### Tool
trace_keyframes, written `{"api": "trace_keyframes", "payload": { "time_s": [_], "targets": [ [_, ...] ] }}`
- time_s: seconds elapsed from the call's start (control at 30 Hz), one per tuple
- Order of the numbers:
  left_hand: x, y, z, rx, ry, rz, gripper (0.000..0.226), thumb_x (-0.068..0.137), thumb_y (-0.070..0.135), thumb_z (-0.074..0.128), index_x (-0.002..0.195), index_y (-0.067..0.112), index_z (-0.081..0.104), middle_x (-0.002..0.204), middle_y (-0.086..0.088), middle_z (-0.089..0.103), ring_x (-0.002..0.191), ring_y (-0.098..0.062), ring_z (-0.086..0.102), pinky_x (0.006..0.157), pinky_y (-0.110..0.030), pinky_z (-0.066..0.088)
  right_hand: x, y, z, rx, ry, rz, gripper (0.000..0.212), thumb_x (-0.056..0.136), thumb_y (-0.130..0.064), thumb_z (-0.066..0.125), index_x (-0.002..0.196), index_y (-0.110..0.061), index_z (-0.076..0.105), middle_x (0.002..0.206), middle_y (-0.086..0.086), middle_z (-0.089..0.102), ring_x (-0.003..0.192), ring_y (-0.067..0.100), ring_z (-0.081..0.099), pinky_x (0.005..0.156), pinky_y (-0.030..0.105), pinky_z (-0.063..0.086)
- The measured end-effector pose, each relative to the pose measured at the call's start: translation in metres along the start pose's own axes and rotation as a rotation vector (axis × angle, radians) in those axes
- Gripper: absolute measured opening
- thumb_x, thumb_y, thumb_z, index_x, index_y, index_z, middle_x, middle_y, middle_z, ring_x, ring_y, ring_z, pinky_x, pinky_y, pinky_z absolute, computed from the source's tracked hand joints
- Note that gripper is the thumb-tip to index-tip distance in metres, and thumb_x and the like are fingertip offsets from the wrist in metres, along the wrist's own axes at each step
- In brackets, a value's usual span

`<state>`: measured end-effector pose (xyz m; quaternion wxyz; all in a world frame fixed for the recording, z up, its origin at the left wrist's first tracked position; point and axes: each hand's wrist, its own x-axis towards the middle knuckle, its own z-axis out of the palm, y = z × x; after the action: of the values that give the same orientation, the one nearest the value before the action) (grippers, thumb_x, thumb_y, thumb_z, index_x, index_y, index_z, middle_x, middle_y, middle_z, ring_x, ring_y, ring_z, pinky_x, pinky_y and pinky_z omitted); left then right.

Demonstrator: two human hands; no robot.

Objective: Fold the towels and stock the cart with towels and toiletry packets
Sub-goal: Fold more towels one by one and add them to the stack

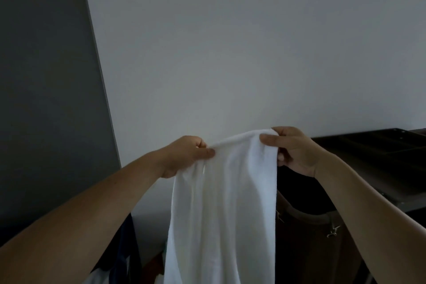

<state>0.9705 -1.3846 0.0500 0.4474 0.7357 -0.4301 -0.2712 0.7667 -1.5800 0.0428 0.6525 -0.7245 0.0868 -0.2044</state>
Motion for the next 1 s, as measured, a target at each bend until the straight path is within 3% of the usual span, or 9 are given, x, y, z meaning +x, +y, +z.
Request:
{"api": "trace_keyframes", "payload": {
  "time_s": [0.1,0.2,0.33,0.47,0.67,0.73,0.8,0.9,1.0],
  "targets": [
    [0.001,-0.013,0.007,-0.046,-0.013,-0.080,0.007,0.090,0.002,0.064,0.091,0.009,0.063,0.082,-0.009,0.061,0.063,-0.016,0.058,0.057,-0.025,0.049,-0.001,0.002,0.008,-0.013,0.044,0.014,0.018,0.078,-0.025,0.079,0.089,-0.013,0.074,0.068,0.006,0.063,0.047,0.013,0.048,0.043,0.023,0.041],
    [-0.001,-0.018,0.006,-0.123,-0.067,-0.103,0.026,0.091,-0.005,0.051,0.111,0.008,0.059,0.099,-0.010,0.057,0.082,-0.019,0.058,0.064,-0.024,0.056,-0.001,0.009,0.021,-0.124,0.062,0.030,0.045,0.085,-0.019,0.077,0.127,-0.020,0.061,0.092,0.012,0.066,0.056,0.020,0.057,0.049,0.026,0.050],
    [-0.004,-0.013,0.010,-0.193,-0.070,-0.017,0.030,0.090,-0.011,0.048,0.113,0.006,0.059,0.107,-0.016,0.056,0.092,-0.025,0.060,0.079,-0.030,0.059,0.001,0.007,0.045,-0.269,-0.030,0.009,0.026,0.090,-0.015,0.072,0.116,-0.013,0.065,0.090,0.017,0.075,0.076,0.027,0.073,0.069,0.034,0.061],
    [-0.006,-0.022,0.014,-0.354,-0.002,0.022,0.027,0.090,-0.007,0.059,0.114,0.004,0.063,0.110,-0.017,0.063,0.099,-0.029,0.063,0.083,-0.034,0.059,0.001,0.005,0.052,-0.435,-0.233,0.066,0.052,0.081,-0.005,0.078,0.128,-0.013,0.058,0.114,0.004,0.074,0.112,0.020,0.068,0.100,0.040,0.052],
    [-0.008,-0.039,0.016,-0.587,0.151,-0.030,0.022,0.089,-0.001,0.066,0.111,-0.004,0.068,0.101,-0.017,0.073,0.085,-0.025,0.070,0.078,-0.036,0.061,0.008,0.005,0.068,-0.633,-0.081,-0.145,0.003,0.089,-0.021,0.074,0.091,-0.020,0.075,0.075,-0.009,0.075,0.064,0.003,0.066,0.064,0.016,0.049],
    [-0.009,-0.043,0.016,-0.605,0.202,-0.046,0.024,0.089,0.001,0.067,0.112,-0.005,0.068,0.107,-0.020,0.073,0.092,-0.029,0.070,0.082,-0.038,0.061,0.012,0.007,0.070,-0.730,-0.066,-0.192,0.002,0.085,-0.032,0.077,0.086,-0.034,0.077,0.078,-0.024,0.068,0.068,-0.006,0.059,0.066,0.010,0.041],
    [-0.010,-0.045,0.018,-0.618,0.233,-0.039,0.024,0.089,0.006,0.069,0.111,-0.004,0.069,0.108,-0.021,0.073,0.097,-0.033,0.070,0.086,-0.041,0.059,0.015,0.008,0.073,-0.777,-0.084,-0.206,0.009,0.081,-0.039,0.079,0.077,-0.044,0.074,0.088,-0.024,0.061,0.078,-0.008,0.056,0.071,0.010,0.040],
    [-0.013,-0.045,0.019,-0.625,0.266,0.010,0.023,0.090,0.011,0.069,0.109,-0.001,0.071,0.104,-0.019,0.074,0.099,-0.034,0.071,0.089,-0.042,0.058,0.018,0.011,0.078,-0.632,-0.114,-0.117,0.010,0.080,-0.037,0.081,0.077,-0.028,0.077,0.086,-0.011,0.074,0.080,0.006,0.069,0.075,0.022,0.055],
    [-0.018,-0.042,0.025,-0.629,0.272,0.084,0.017,0.092,0.012,0.067,0.104,0.001,0.073,0.098,-0.017,0.075,0.089,-0.030,0.074,0.075,-0.036,0.061,0.024,0.014,0.085,-0.546,-0.042,-0.078,0.018,0.081,-0.038,0.080,0.071,-0.024,0.076,0.079,-0.003,0.076,0.076,0.017,0.073,0.072,0.029,0.061]
  ]
}}
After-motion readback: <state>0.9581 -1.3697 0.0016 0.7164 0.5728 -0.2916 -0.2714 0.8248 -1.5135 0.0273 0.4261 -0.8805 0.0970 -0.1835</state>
